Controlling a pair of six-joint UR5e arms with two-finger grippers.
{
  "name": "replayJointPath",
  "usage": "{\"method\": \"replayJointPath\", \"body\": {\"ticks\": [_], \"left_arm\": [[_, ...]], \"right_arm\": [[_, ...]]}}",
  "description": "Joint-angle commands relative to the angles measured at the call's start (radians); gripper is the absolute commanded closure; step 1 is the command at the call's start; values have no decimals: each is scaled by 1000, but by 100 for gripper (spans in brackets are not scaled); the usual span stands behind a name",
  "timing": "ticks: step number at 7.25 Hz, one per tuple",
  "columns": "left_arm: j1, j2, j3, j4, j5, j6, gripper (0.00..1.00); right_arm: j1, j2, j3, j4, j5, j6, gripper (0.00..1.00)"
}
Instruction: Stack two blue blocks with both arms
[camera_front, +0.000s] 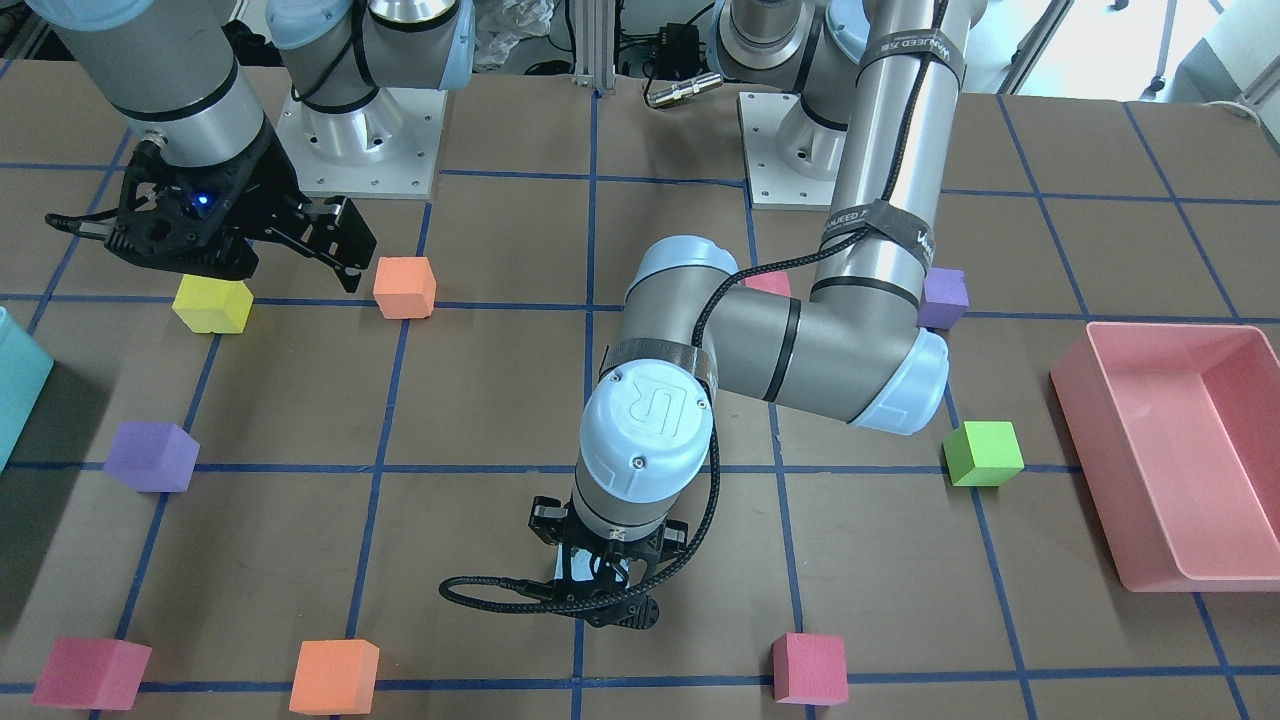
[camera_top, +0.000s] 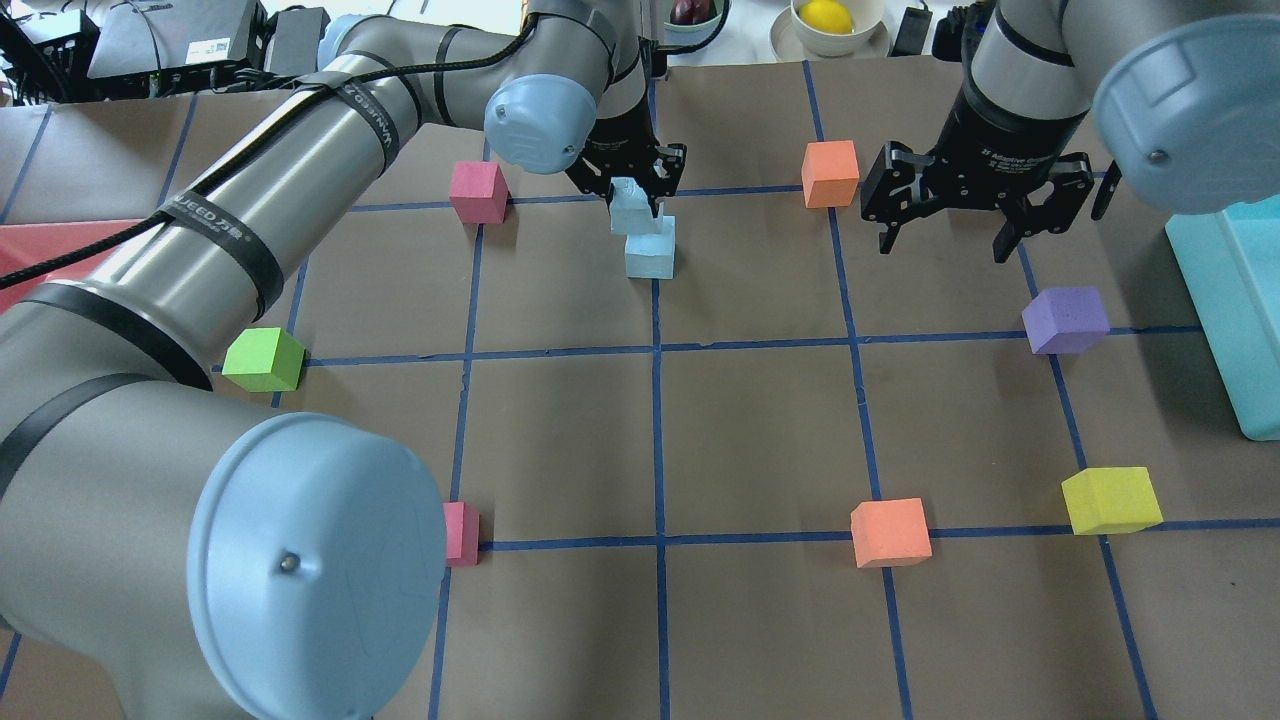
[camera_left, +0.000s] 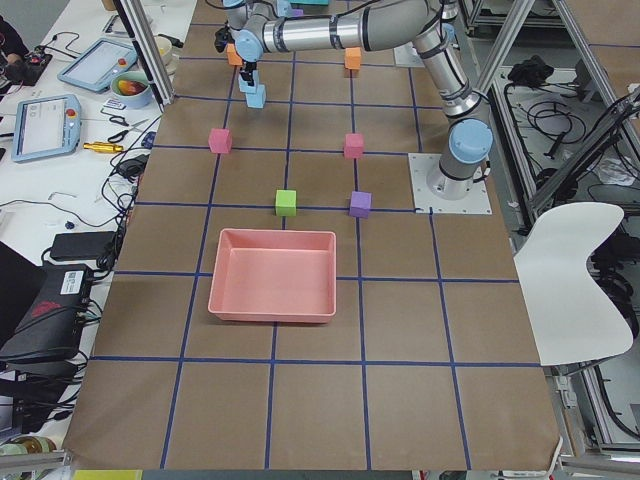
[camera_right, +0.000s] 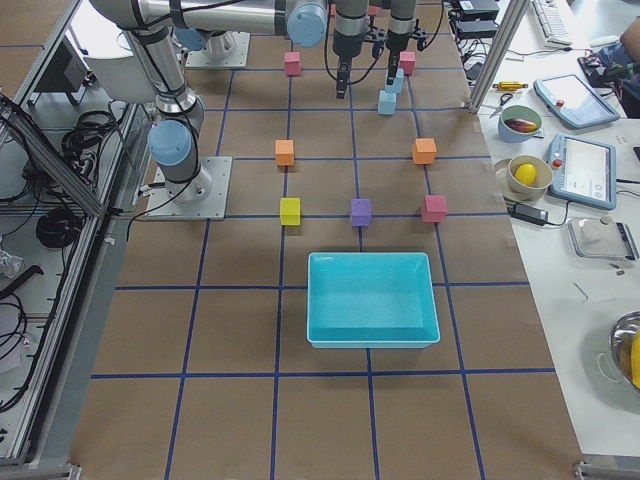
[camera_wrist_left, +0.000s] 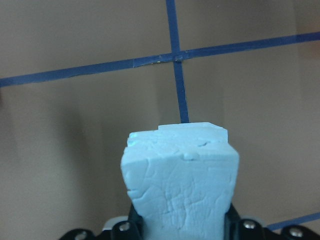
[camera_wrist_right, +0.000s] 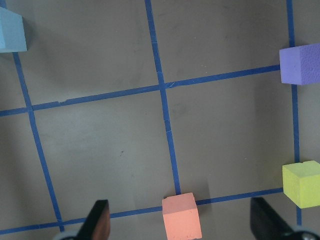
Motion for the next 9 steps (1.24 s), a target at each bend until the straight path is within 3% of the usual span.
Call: {"method": "replayJointPath", "body": {"ticks": [1,2,3,4,5,7,8,9], "left_arm": [[-25,-15,2,7,5,-3,98],[-31,-17,-3,0,5,-3,97],[-32,-15,-11,-6,6,-1,84],[-32,-18,-11,-1,9,2,62],[-32,-17,-11,2,9,2,47],[-32,-21,-17,35,3,14,0],[-30,-12,-18,101,-3,3,0],[-27,11,-23,89,8,3,0]], "right_arm": [[-1,-4,1,-1,6,-1,0],[-1,-7,1,1,1,-1,0],[-1,-7,1,1,1,-3,0],[-1,-7,1,1,0,-3,0],[-1,-7,1,1,0,-3,0],[-1,-8,1,1,3,-3,0],[-3,-8,1,1,3,-3,0],[-3,-8,1,1,1,-4,0]]}}
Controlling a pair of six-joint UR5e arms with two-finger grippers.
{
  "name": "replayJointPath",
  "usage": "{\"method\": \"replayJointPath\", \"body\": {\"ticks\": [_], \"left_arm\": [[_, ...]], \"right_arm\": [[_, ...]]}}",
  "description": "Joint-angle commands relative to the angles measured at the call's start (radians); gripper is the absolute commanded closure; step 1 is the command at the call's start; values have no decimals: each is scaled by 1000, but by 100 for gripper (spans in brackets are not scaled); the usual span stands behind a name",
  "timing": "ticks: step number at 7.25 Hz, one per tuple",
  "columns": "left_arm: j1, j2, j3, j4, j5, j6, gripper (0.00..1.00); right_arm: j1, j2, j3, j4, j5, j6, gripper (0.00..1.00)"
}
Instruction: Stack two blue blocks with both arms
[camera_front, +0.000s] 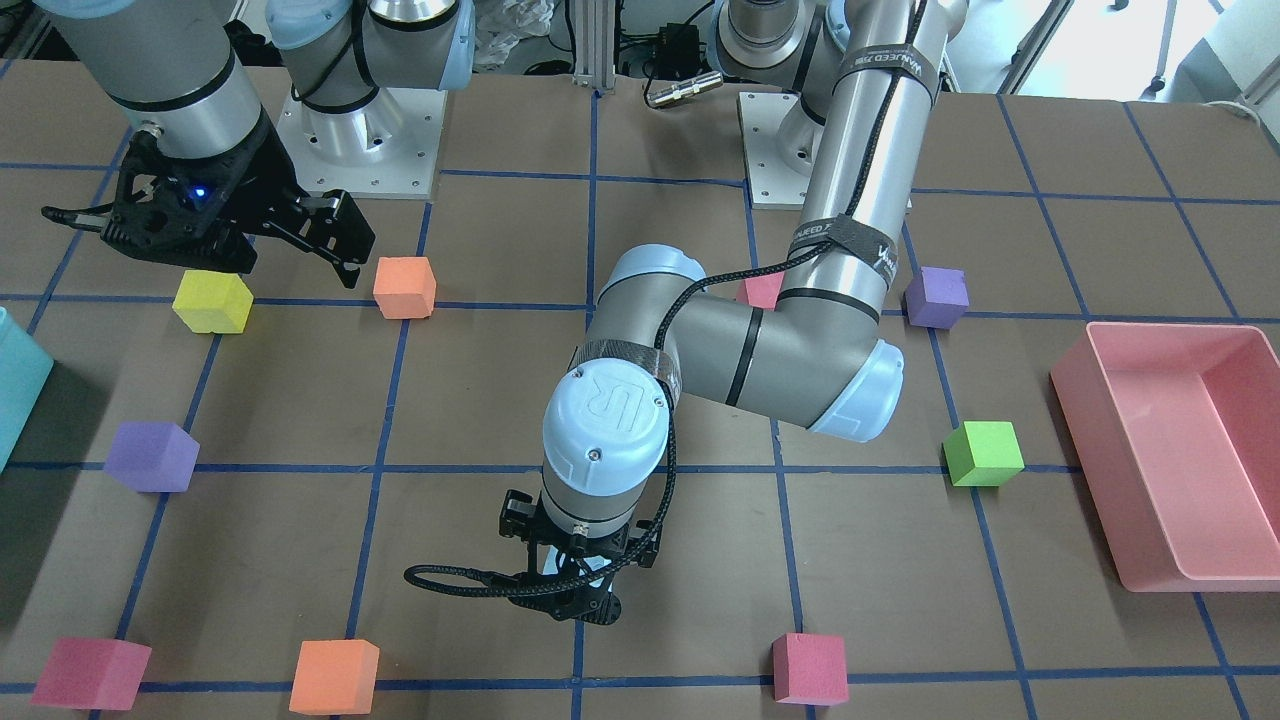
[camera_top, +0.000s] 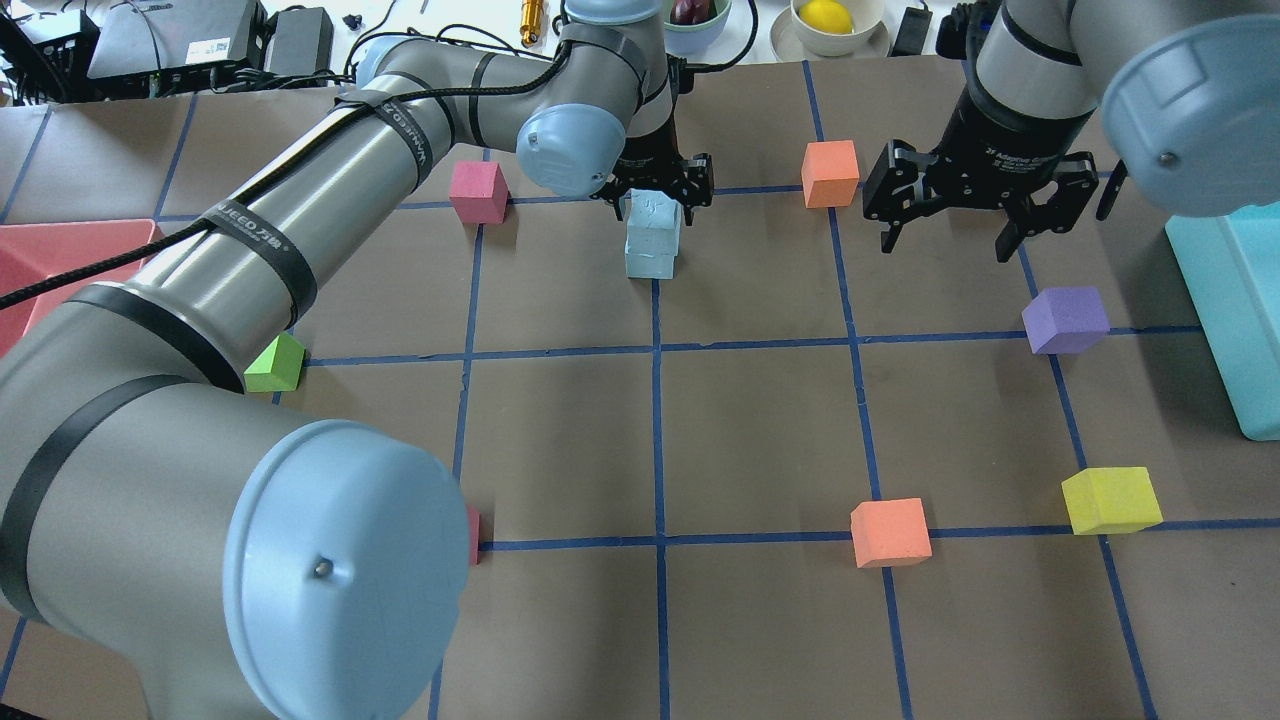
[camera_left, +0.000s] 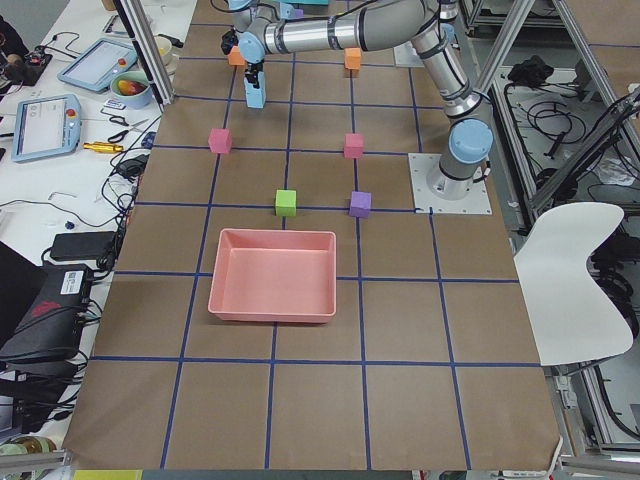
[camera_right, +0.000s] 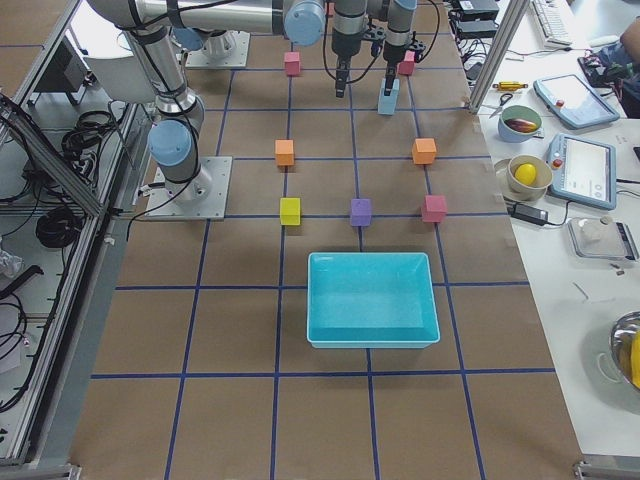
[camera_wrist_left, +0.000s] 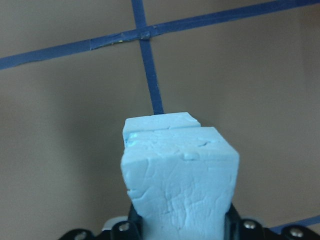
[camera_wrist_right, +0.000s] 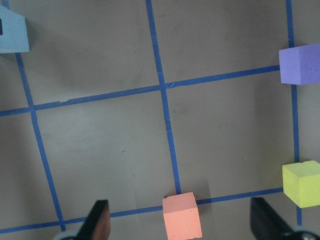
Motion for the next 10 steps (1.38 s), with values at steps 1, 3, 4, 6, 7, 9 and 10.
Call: {"method": "replayJointPath", "body": {"ticks": [1,3,4,6,7,9,10], "left_arm": [[15,44,8,-42,9,-2,0],[100,145,-6,-125,8,9,0],[142,206,-14,-180,9,38,0],[266,367,-26,-416,24,161,0],[289,456,-61,-468,26,167,0],[282,618,-208,-479,63,153,0],[286,671,-301,-444,63,151,0]], "right_arm": [[-1,0,0,0,-3,-3,0],[1,0,0,-2,-4,-21,0],[1,0,0,-2,-4,-21,0],[-1,-3,0,-2,-4,-18,0],[-1,-3,0,-2,-4,-17,0],[1,-3,0,2,-6,-17,0],[1,-3,0,0,-6,-17,0]]}}
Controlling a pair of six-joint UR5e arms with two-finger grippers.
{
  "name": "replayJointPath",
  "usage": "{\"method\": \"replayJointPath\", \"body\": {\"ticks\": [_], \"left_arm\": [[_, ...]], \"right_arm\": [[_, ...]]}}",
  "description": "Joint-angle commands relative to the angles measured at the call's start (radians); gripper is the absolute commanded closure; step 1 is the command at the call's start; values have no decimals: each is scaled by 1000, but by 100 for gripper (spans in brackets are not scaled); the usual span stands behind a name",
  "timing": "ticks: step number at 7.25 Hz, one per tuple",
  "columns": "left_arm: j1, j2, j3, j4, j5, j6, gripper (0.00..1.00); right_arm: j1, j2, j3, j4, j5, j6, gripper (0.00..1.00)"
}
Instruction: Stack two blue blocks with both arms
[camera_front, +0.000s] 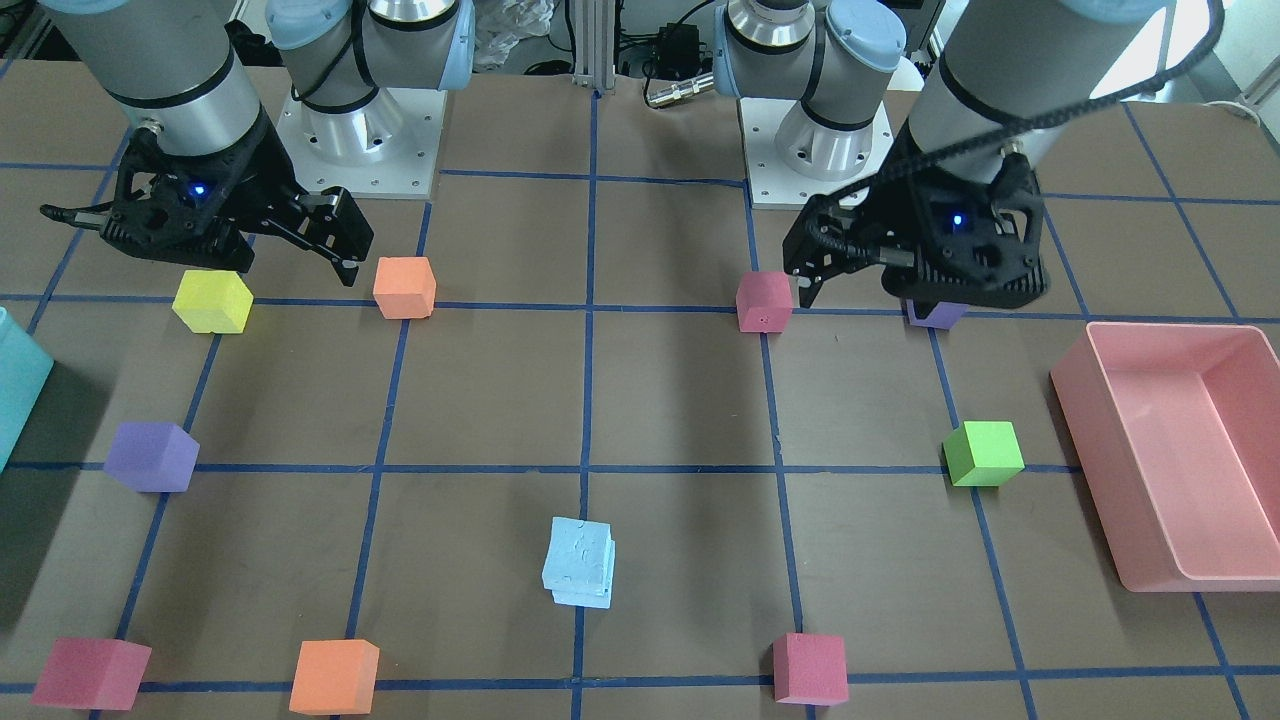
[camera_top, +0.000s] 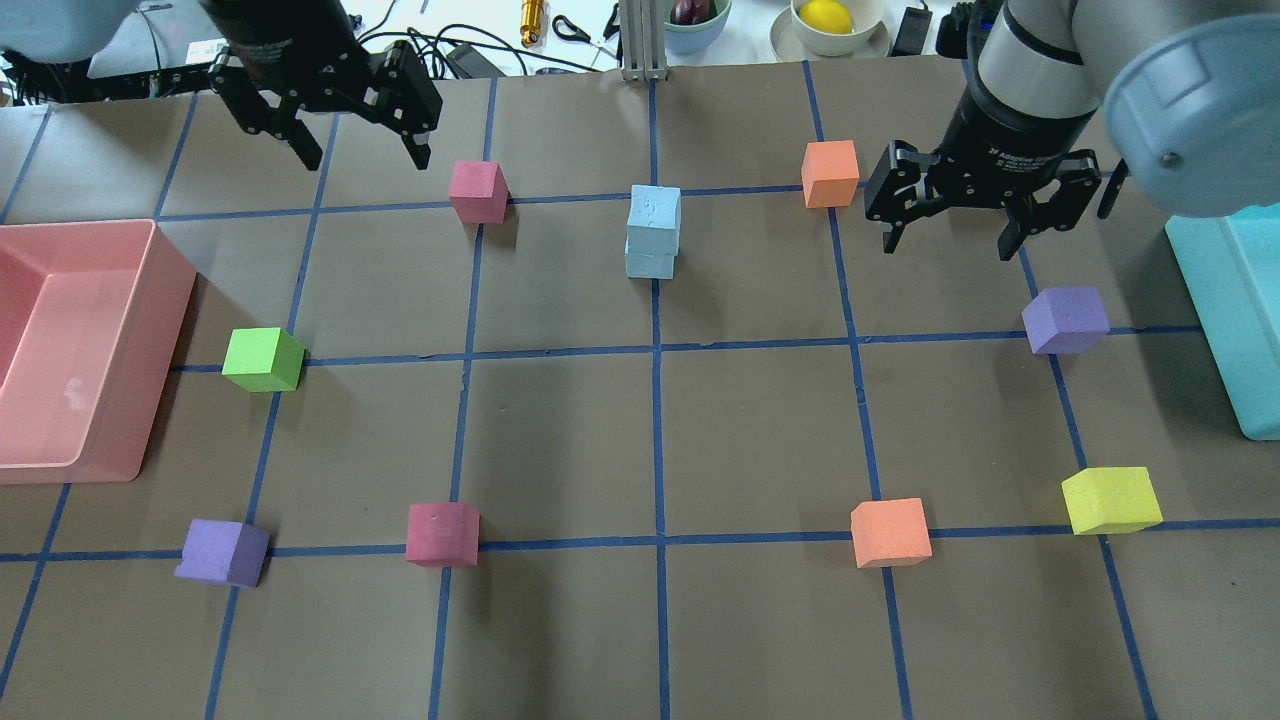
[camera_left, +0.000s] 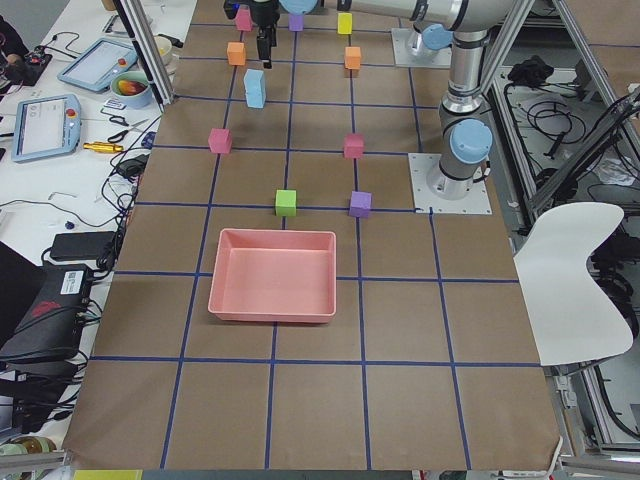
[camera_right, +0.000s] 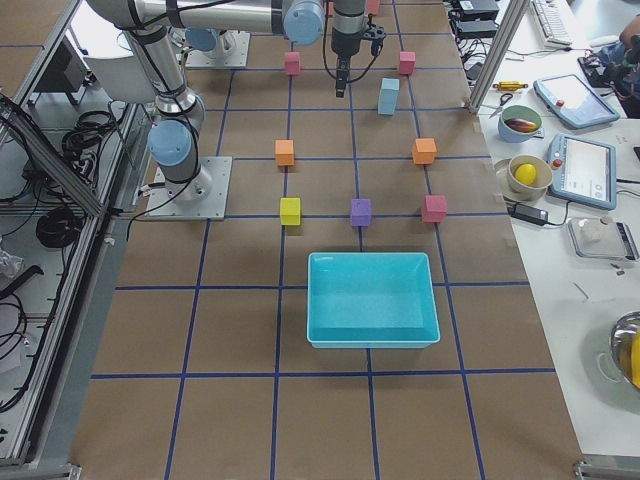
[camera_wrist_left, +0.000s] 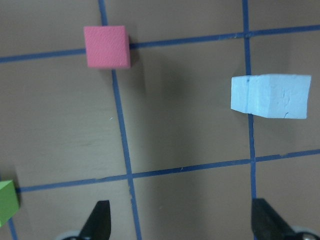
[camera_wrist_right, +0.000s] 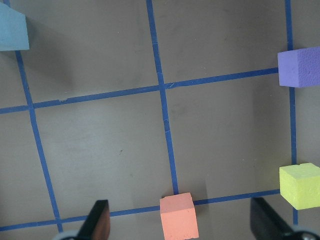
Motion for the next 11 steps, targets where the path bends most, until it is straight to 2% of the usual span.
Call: {"method": "replayJointPath", "body": {"ticks": [1,3,11], "left_arm": [[1,110,-161,86,5,3,0],[-1,133,-205,119,5,11,0],[1,133,-188,120,5,11,0]], "right_arm": [[-1,0,0,1,0,0,0],[-1,0,2,0,1,0,0],[-1,-6,3,0,1,0,0]]}}
